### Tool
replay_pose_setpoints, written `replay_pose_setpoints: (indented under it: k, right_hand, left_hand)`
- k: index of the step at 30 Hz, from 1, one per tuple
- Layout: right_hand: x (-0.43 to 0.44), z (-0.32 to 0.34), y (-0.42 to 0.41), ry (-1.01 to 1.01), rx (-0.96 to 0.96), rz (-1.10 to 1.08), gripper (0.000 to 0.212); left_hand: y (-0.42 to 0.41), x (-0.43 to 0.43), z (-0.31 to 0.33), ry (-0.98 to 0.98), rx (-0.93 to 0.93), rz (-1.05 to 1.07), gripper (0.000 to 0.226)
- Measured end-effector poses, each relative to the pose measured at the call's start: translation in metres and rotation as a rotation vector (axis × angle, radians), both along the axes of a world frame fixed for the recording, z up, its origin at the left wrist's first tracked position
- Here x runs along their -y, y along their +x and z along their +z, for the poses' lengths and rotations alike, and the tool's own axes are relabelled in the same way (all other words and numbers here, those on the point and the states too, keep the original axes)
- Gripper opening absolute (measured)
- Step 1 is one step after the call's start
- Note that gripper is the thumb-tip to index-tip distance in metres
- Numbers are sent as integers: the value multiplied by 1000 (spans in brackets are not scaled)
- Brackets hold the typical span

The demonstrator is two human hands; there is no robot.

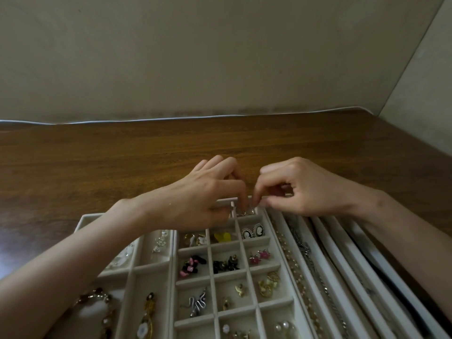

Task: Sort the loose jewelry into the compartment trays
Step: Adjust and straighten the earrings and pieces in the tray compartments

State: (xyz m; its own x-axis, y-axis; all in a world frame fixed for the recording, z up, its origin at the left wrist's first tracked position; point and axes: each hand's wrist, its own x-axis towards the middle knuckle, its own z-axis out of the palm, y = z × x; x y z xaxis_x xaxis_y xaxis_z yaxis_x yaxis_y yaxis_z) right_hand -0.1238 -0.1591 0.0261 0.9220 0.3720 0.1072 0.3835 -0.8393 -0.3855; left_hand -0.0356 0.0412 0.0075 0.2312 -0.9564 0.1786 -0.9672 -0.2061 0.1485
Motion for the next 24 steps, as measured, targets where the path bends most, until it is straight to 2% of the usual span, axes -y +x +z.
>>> replay_pose_setpoints:
  k: [3, 8, 19, 24]
  right_hand:
    - [-6, 4, -5, -76, -38, 44, 6]
    - [-19, 4, -10, -355, 39, -12, 27]
    - [-34, 4, -17, -448, 70, -74, 16]
    - [-31, 2, -16, -425, 97, -70, 21]
  left_hand:
    - [-4, 2, 0, 29, -42, 0, 25]
    - [-9, 6, -6, 9, -55, 38, 21]
    - [-9, 6, -7, -53, -61, 71, 31]
    - [-4, 1, 1, -55, -117, 78, 4]
